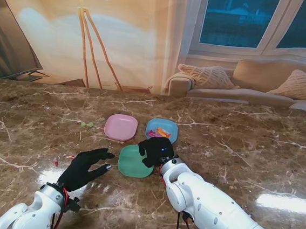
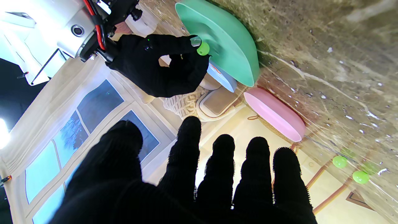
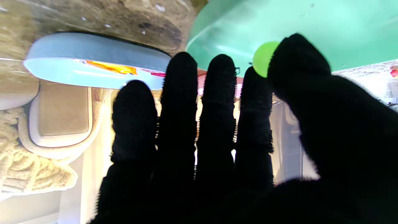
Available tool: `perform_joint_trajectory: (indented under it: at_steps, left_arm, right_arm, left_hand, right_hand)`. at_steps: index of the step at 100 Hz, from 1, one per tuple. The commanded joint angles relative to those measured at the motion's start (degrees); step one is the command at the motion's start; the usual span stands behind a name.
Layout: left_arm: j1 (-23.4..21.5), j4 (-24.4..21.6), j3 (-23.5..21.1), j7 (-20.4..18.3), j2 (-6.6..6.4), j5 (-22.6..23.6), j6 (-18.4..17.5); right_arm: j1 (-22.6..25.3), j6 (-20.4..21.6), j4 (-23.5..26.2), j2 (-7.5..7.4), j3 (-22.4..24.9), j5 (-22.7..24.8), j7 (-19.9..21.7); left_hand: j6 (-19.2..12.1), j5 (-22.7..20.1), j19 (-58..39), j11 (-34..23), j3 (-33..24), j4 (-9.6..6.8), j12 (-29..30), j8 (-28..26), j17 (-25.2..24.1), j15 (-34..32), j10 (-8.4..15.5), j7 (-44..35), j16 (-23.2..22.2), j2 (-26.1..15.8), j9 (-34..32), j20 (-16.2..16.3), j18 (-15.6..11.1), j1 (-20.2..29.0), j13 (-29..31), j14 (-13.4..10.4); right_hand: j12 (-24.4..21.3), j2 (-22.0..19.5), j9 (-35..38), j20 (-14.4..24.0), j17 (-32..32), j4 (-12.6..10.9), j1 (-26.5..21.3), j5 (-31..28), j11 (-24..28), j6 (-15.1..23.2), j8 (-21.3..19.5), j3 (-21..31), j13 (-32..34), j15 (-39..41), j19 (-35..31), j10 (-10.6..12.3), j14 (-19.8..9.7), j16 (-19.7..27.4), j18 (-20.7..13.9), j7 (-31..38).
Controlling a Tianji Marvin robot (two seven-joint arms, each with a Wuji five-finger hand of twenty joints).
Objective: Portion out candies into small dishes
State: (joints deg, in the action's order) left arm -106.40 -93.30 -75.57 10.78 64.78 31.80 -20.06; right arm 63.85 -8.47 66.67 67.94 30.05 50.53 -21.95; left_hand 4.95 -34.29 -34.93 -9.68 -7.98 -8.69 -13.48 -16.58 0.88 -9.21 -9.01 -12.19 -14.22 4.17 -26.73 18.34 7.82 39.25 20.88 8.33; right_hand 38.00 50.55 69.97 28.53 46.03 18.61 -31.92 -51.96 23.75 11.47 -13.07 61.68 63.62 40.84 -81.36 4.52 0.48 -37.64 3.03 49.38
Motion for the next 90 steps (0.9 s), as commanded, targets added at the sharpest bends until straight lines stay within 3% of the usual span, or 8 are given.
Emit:
perform_joint_trajectory:
  at_steps: [1,5,52,90]
  left_arm:
    - [-0.4,0.1,0.1,0.0,-0.04,0.0,0.1]
    - [-0.4,0.1,0.1,0.1,-0.03,0.1,0.1]
    - [-0.2,0.3,0.2,0.1,-0.04,0.1,0.0]
    - [0.2,0.4,0.2,0.1,-0.03,0.1,-0.1]
  right_arm:
    - [0.5,-0.2,0.0,-0.13,0.2,0.1,0.8]
    - [0.5,-0.2,0.0,-0.16,0.2,0.2,0.8]
    - [1.8,-0.3,1.5,-0.66,1.6,1.0,0.5]
    - [15.0,-2.3,17.2,-4.68,15.2,9.8,4.3]
  left_hand:
    - [-0.5,-0.2,1.3,0.8,1.1,0.98,0.4,-0.5,-0.9,1.6,-0.1,-0.1,0.7,-2.2,2.0,-0.8,-1.7,0.8,-1.2,-1.4]
    - [-0.5,-0.2,1.3,0.8,1.1,0.98,0.4,-0.5,-0.9,1.6,-0.1,-0.1,0.7,-2.2,2.1,-0.8,-1.7,0.9,-1.2,-1.3]
    - [-0.6,-0.2,1.3,0.8,1.1,0.99,0.4,-0.5,-0.8,1.5,0.0,-0.1,0.7,-2.3,2.0,-0.8,-1.7,0.8,-1.2,-1.5]
    - [-0.6,-0.2,1.2,0.8,1.1,0.99,0.4,-0.5,-0.8,1.6,0.0,-0.1,0.7,-2.2,2.1,-0.8,-1.7,0.8,-1.2,-1.4]
  right_hand:
    - [0.8,0.8,-0.9,0.1,-0.7,-0.1,0.9,1.4,-0.3,-0.4,-0.9,1.6,-1.6,-0.4,0.4,-0.4,-2.4,0.0,-1.3,-0.7]
    - [0.7,0.9,-1.2,0.6,-0.8,-0.3,1.3,0.8,-0.2,-0.8,-3.5,1.9,-1.8,-0.5,0.6,-0.4,-2.3,0.1,-1.3,-3.7]
    - [-0.8,0.7,-3.3,1.2,-2.0,-2.3,3.6,0.2,-0.5,-1.9,-7.8,2.3,-3.4,-1.1,1.5,-0.6,-2.4,0.3,-1.3,-10.6]
    - [1.1,1.7,-3.4,1.8,-2.5,-2.6,2.6,0.1,1.1,-2.4,-8.5,3.8,-4.0,1.0,0.7,-1.2,-1.5,-1.2,-1.1,-9.9]
